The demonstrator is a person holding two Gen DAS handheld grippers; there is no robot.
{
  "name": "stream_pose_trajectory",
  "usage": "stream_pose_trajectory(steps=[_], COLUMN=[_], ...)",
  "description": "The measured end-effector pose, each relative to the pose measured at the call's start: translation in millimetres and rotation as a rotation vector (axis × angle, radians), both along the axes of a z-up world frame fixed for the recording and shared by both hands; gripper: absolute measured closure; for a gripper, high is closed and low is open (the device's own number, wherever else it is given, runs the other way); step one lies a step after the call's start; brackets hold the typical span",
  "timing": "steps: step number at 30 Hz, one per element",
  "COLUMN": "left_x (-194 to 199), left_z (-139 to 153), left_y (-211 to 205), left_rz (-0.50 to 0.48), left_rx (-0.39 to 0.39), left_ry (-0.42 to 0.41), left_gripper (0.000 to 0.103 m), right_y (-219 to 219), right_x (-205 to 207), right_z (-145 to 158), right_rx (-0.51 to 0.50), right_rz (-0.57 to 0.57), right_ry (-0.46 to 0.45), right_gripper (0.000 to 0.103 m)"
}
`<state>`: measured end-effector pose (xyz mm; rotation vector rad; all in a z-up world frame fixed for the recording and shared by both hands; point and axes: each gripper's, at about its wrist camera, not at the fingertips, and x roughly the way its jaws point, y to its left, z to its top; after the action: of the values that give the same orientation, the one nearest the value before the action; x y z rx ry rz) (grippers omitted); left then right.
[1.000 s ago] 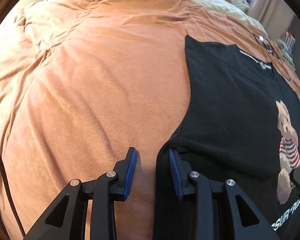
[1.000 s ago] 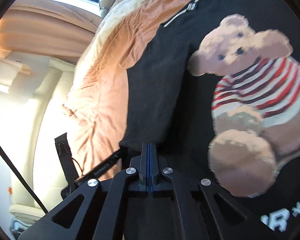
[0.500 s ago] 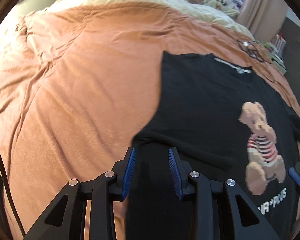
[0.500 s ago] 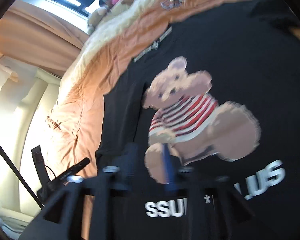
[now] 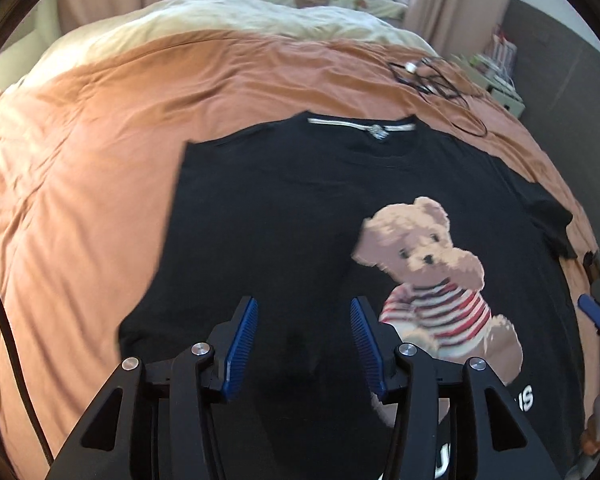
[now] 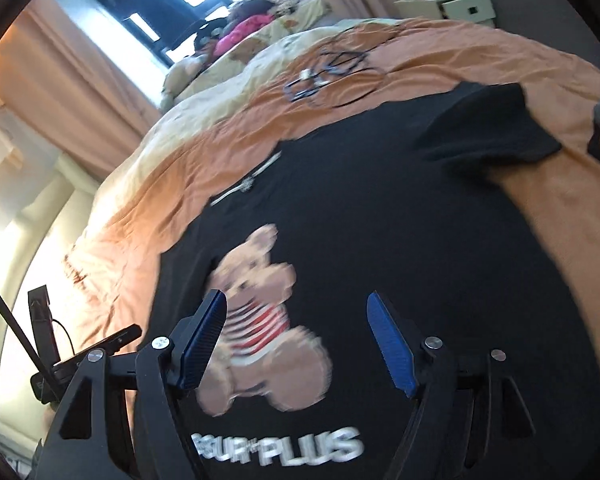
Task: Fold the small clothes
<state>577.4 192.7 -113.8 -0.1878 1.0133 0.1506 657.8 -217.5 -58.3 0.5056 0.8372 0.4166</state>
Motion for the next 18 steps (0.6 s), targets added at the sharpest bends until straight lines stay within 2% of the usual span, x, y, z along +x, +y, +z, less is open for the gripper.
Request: stream_pose_trajectory(steps=[5,10,14,17,18], left_x=[45.1,85.9,105.3,114.1,117.6], left_z=[-20.0,-44.3,-61.6,-64.5,-64.6], left_y=[-18.4,-24.4,-18.5,-16.0,-15.2], left_rz=[-0.025,-0.032,-0.017,-0.021,-0.025], left_rx=[0.010,0.073,0.103,0.121,0.123], left_ry=[0.032,0.083,0.115,0.105,0.103], left_gripper=[0.052,0.052,0.052,0.052,0.056], right_y=[-30.6,-68.8,-88.0,-96.7,-97.7], right_x=[22.1,34.9,37.7,40.3,42.0], right_z=[-11.4,-20.3,-25.6,-20.3,-17.2], right_rx=[-0.007,-0.004,0.000,-0.013,-0.010], right_rz=[-0.042,-0.107,-0.146,-0.171,-0.176], right_ry=[0.025,0.051,0.071,0.069,0.067], right_gripper=[0.031,0.031,0.031,0.031,0.031])
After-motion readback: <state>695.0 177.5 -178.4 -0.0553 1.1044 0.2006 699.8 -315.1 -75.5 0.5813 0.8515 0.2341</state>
